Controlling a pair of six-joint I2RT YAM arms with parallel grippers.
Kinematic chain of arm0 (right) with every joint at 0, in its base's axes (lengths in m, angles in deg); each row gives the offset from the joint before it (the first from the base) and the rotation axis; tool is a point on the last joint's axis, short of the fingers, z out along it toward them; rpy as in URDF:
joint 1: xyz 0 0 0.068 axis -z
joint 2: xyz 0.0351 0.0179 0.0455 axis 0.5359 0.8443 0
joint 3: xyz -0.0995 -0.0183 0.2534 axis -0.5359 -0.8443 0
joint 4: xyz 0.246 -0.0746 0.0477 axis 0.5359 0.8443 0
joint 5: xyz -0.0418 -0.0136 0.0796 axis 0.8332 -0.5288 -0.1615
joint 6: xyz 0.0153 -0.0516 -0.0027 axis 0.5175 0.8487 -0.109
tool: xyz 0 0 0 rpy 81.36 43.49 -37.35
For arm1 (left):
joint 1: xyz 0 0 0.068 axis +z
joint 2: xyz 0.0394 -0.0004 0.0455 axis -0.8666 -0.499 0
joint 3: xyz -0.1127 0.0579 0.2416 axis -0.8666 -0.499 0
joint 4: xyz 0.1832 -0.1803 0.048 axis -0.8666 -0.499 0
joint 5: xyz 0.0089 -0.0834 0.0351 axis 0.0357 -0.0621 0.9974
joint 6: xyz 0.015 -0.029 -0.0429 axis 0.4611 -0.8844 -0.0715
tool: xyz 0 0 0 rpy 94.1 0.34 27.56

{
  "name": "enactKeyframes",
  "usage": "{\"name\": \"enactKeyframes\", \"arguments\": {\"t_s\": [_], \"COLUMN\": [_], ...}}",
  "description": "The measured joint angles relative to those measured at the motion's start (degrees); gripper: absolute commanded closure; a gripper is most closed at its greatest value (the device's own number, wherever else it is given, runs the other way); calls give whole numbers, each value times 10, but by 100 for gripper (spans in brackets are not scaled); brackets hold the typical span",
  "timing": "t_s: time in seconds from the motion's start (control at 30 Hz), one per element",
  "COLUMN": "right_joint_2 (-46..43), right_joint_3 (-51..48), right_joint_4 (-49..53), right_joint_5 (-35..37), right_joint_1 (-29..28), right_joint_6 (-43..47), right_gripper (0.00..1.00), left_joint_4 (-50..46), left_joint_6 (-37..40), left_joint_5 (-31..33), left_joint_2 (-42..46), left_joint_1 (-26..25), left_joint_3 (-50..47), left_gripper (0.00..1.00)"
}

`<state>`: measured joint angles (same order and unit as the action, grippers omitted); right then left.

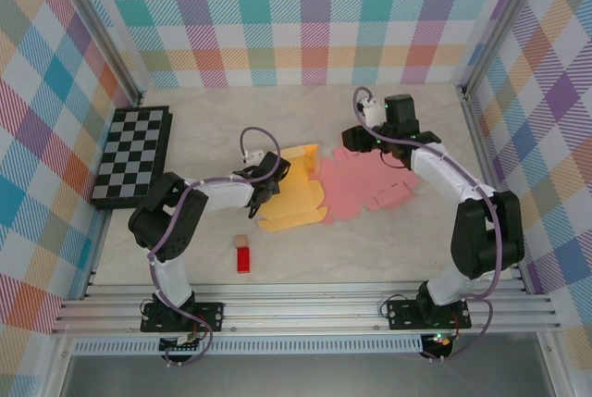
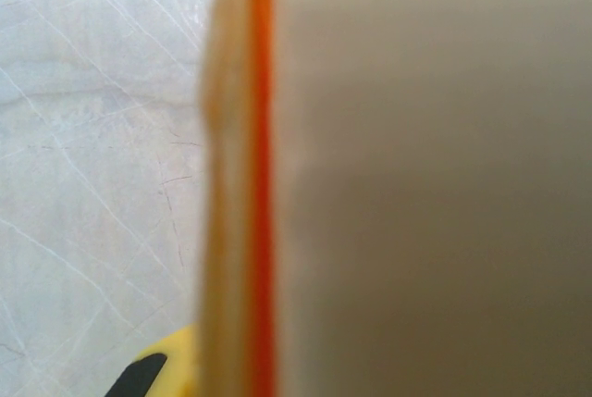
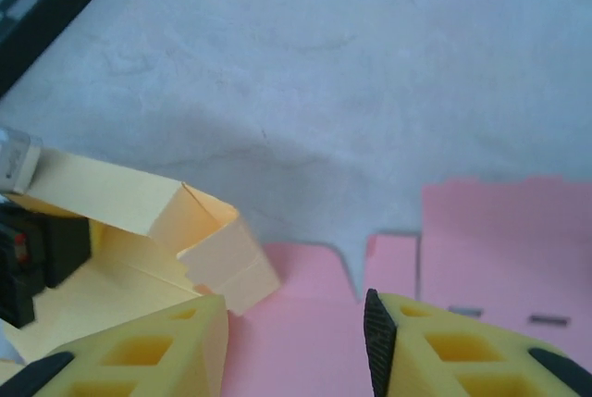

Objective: Fold the paper box

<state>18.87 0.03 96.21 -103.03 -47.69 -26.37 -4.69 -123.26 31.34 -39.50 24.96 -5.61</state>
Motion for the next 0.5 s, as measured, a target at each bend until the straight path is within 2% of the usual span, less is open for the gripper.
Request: {"name": "enactKeyframes", "arguments": {"t_s": [0.13,0.23,0.5], "right_joint_2": [50,99,221], "right_joint_3": [45,67,188], "right_joint_4": [44,84,189], "right_joint_5": [-72,-110,-145], "right_joint_1": [6,5,4], "right_joint_6": [209,325,485], "right_gripper": [51,51,50], "left_joint_4": [17,26,52], "left_joint_6": [4,9,24], "left_joint_5": [-3,-4,-18], "left_joint_2": [0,2,11], "left_joint_1": [0,0,0], "left_joint_3": [-7,-12,-30], "left_gripper": [100,100,100]}}
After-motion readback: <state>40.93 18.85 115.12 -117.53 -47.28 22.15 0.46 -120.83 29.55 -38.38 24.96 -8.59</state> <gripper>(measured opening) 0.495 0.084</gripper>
